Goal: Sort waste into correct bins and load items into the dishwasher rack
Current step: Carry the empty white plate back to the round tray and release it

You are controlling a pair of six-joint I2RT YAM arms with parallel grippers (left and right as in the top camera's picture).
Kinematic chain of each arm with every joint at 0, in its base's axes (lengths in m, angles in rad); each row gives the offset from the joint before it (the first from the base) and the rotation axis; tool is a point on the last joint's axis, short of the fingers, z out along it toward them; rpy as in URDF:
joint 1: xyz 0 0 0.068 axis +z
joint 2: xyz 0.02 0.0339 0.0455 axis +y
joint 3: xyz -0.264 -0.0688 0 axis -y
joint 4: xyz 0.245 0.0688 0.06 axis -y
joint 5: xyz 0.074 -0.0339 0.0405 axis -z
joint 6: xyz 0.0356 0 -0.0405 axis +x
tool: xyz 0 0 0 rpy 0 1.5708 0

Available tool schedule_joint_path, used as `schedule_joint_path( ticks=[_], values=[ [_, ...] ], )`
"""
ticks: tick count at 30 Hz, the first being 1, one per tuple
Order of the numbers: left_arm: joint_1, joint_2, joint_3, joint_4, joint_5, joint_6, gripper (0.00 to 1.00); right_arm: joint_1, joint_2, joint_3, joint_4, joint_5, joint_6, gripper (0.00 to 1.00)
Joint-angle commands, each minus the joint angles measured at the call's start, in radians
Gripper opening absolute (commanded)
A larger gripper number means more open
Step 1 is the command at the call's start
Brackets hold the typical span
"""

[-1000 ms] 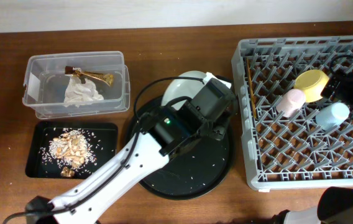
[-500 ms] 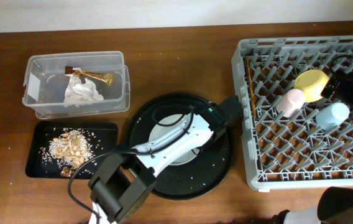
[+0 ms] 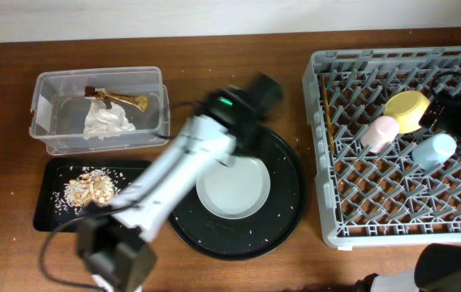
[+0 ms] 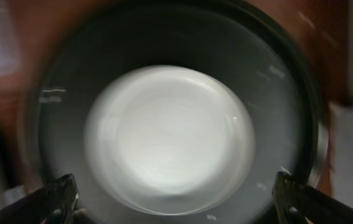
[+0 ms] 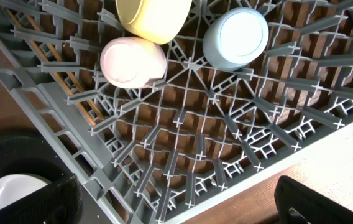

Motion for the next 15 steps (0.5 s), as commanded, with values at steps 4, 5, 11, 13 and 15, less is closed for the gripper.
schedule_joint_path(
  ticks=[4,5,11,13,15],
  values=[
    [0.486,-0.063,0.013,-0.143,-0.057,-0.002,0.99,-0.003,0.002,-0.003,0.003,-0.002,0.0,0.98],
    [0.533,-0.063,0.012,-0.164,-0.057,-0.002,0.99,-0.002,0.002,-0.003,0.003,-0.002,0.0,0.98],
    [0.785,-0.063,0.011,-0.185,-0.056,-0.002,0.99,-0.003,0.002,-0.003,0.003,-0.002,0.0,0.98],
    [0.814,-0.063,0.011,-0.185,-0.057,-0.002,0.99,-0.003,0.002,-0.003,0.003,-0.002,0.0,0.98],
    [0.823,-0.063,0.011,-0.185,-0.056,-0.002,0.99,-0.003,0.002,-0.003,0.003,-0.002,0.0,0.98]
  ],
)
